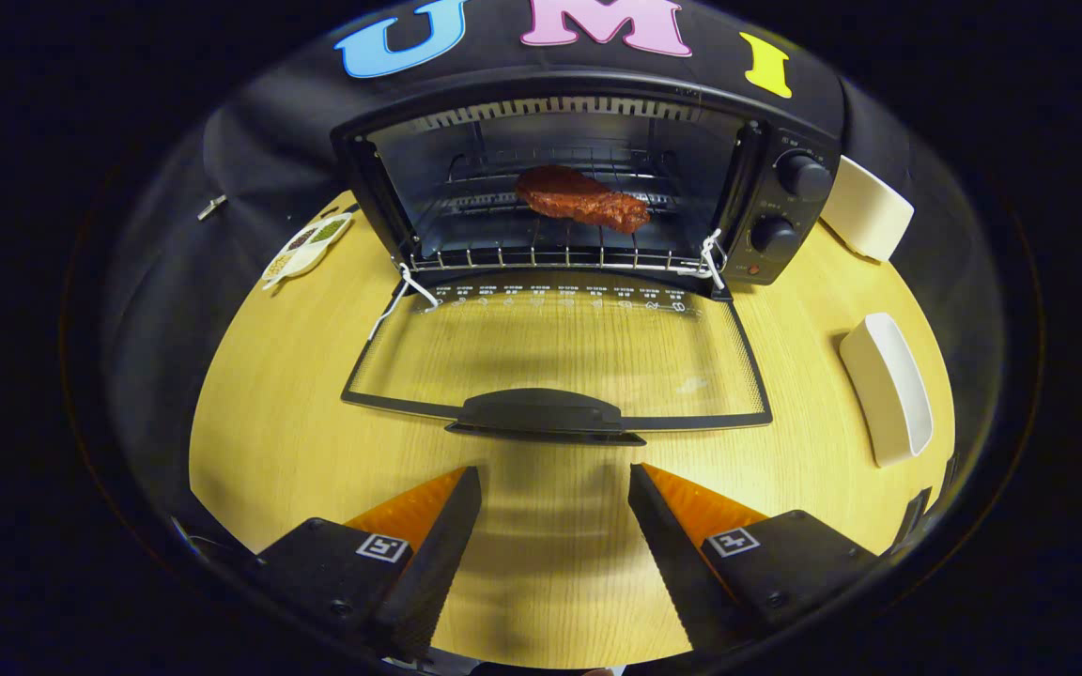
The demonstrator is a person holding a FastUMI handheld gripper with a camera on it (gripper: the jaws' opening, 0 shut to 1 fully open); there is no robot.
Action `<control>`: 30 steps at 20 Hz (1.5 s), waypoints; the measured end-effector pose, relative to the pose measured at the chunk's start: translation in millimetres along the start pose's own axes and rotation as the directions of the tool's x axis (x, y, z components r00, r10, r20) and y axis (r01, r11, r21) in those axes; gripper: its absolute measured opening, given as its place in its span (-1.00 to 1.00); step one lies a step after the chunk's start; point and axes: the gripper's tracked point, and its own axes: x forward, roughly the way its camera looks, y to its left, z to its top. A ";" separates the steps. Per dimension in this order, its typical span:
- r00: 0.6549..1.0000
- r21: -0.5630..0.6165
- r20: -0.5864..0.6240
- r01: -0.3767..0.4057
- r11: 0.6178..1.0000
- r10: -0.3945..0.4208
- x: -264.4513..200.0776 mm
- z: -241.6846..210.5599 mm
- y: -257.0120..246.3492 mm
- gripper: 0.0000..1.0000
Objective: Open the toaster oven, put the food inside, and close the toaster oven door.
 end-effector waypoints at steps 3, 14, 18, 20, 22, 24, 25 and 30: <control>1.000 0.022 -0.020 0.019 1.000 -0.019 10.8 0.7 -0.3 0.97; 0.997 0.009 0.019 0.080 0.997 -0.080 13.7 14.0 -12.9 0.96; 0.989 -0.087 0.120 0.093 0.992 -0.082 -10.4 42.8 -14.0 0.98; 0.984 -0.119 0.162 0.095 0.988 -0.075 -21.8 53.3 -13.6 0.99; 0.979 -0.109 0.194 0.085 0.990 -0.062 -30.3 64.0 -14.4 1.00; 0.972 -0.093 0.231 0.073 0.993 -0.050 -40.3 78.3 -13.6 0.98; 0.967 -0.098 0.252 0.073 0.993 -0.046 -44.5 88.7 -12.9 0.97; 0.945 -0.073 0.326 0.068 0.995 -0.041 -57.6 138.6 -15.2 0.97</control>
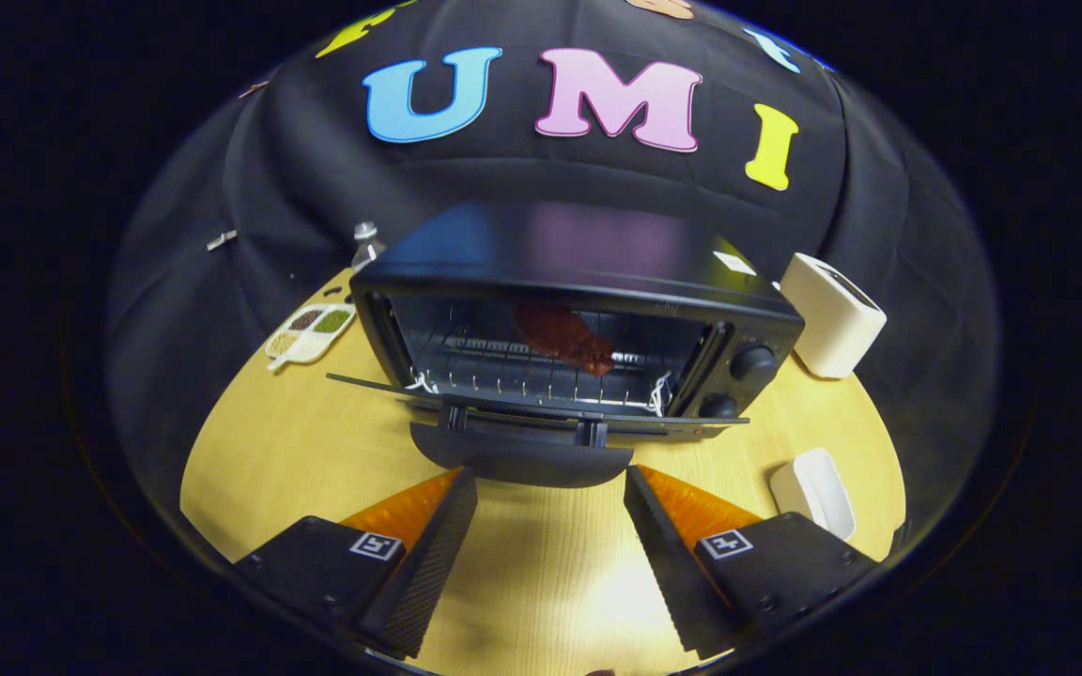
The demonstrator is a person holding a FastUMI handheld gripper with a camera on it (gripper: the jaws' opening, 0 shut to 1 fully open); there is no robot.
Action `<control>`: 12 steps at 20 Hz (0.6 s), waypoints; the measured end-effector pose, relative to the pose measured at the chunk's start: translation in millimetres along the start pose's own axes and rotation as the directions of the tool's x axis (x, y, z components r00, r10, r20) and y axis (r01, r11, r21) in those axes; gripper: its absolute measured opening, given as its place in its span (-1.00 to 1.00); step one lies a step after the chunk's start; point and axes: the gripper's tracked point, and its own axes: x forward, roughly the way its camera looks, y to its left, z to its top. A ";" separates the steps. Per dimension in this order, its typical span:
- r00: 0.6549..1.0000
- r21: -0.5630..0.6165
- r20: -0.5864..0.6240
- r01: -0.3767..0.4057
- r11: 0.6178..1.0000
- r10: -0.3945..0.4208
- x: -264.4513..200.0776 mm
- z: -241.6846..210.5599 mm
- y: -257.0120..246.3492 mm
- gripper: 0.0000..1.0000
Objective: Open the toaster oven, put the food inside, and close the toaster oven door.
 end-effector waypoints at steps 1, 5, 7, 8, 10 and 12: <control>1.000 0.009 0.011 0.003 1.000 -0.004 2.1 9.8 -2.7 0.97; 0.998 0.020 0.067 0.017 1.000 -0.019 0.8 41.7 -14.5 0.97; 0.995 0.024 0.103 0.012 1.000 -0.014 -3.7 54.0 -16.7 0.97; 0.993 0.029 0.114 0.006 1.000 -0.009 -7.4 55.8 -19.1 0.97; 0.991 0.034 0.132 -0.002 0.999 -0.003 -17.0 58.3 -25.1 0.97; 0.986 0.054 0.168 -0.021 0.998 0.011 -32.6 66.4 -28.1 0.97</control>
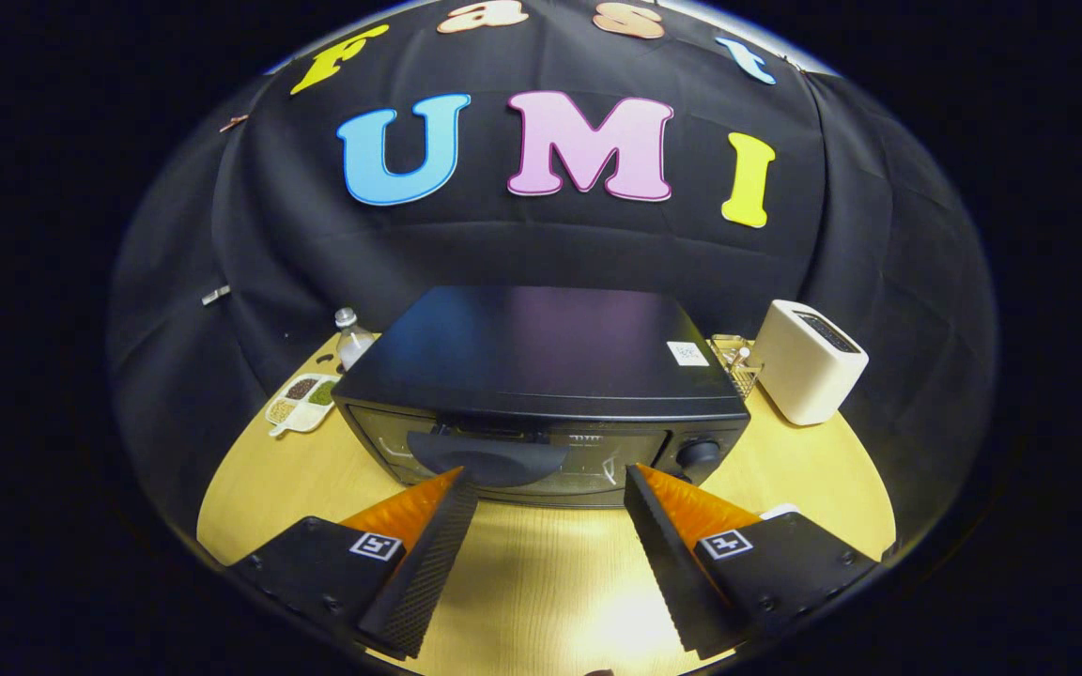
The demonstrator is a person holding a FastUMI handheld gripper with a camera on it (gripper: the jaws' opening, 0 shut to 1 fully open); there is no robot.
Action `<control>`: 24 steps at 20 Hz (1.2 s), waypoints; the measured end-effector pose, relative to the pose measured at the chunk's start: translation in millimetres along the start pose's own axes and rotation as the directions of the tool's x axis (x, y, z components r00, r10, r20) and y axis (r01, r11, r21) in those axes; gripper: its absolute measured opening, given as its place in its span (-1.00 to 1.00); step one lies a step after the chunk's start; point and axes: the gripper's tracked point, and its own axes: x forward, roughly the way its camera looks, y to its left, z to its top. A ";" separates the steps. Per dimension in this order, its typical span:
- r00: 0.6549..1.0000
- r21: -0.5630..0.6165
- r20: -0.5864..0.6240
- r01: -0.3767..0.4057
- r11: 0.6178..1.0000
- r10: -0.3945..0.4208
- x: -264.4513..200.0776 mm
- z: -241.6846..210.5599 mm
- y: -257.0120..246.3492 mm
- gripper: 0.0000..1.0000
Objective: Open the toaster oven, put the food inside, and close the toaster oven door.
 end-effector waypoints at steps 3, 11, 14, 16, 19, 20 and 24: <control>0.998 0.000 0.065 -0.011 1.000 0.011 -20.3 20.9 -8.8 0.97; 0.972 -0.019 0.236 0.000 1.000 0.005 -73.5 87.9 -49.1 0.97; 0.953 -0.036 0.304 0.019 0.999 -0.007 -94.2 121.6 -68.8 0.96; 0.932 -0.046 0.361 0.036 0.998 -0.017 -109.4 148.6 -82.7 0.96; 0.902 -0.068 0.432 0.053 0.996 -0.018 -130.3 183.1 -95.2 0.96; 0.895 -0.074 0.446 0.055 0.996 -0.016 -136.8 190.6 -98.8 0.96; 0.859 -0.053 0.511 0.060 0.997 -0.024 -161.3 221.4 -117.0 0.96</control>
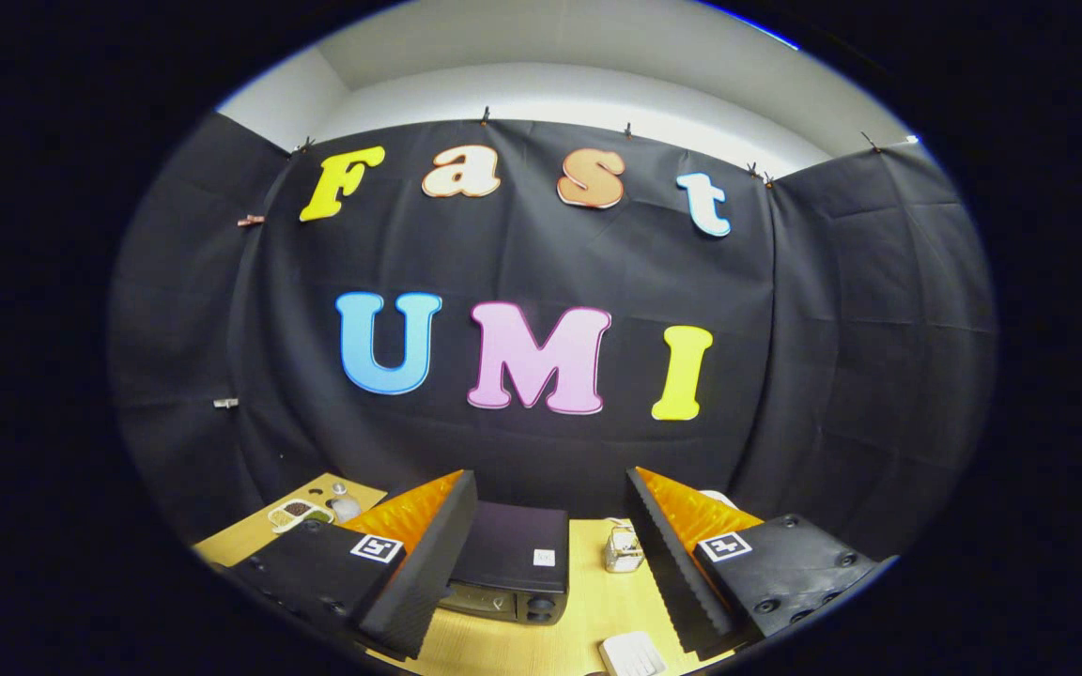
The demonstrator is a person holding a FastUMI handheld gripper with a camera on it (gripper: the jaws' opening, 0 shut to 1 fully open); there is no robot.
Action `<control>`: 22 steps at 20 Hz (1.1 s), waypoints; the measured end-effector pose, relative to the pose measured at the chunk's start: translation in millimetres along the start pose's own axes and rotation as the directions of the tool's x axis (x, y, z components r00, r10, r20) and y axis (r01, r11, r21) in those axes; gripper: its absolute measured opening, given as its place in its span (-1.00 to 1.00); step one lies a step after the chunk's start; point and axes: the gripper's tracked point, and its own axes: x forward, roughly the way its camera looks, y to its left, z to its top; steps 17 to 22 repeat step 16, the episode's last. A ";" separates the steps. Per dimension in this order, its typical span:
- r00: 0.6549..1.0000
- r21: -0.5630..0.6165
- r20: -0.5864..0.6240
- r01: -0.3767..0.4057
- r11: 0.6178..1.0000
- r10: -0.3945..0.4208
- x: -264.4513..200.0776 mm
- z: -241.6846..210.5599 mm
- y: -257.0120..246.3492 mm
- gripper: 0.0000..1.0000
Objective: Open the toaster oven, put the food inside, and close the toaster oven door.
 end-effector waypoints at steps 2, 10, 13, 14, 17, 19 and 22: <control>1.000 0.013 0.024 0.009 1.000 -0.009 -5.3 10.5 -12.2 0.96; 0.992 0.020 0.085 0.094 0.995 -0.096 -26.2 21.7 -74.3 0.96; 0.990 0.036 0.091 0.102 0.994 -0.105 -30.8 19.1 -84.5 0.96; 0.990 0.038 0.095 0.101 0.994 -0.105 -31.6 18.9 -85.4 0.96; 0.990 0.035 0.092 0.104 0.994 -0.107 -33.2 15.5 -87.4 0.96; 0.990 0.035 0.092 0.104 0.994 -0.107 -33.2 15.5 -87.4 0.96; 0.990 0.035 0.092 0.104 0.994 -0.107 -33.2 15.5 -87.4 0.96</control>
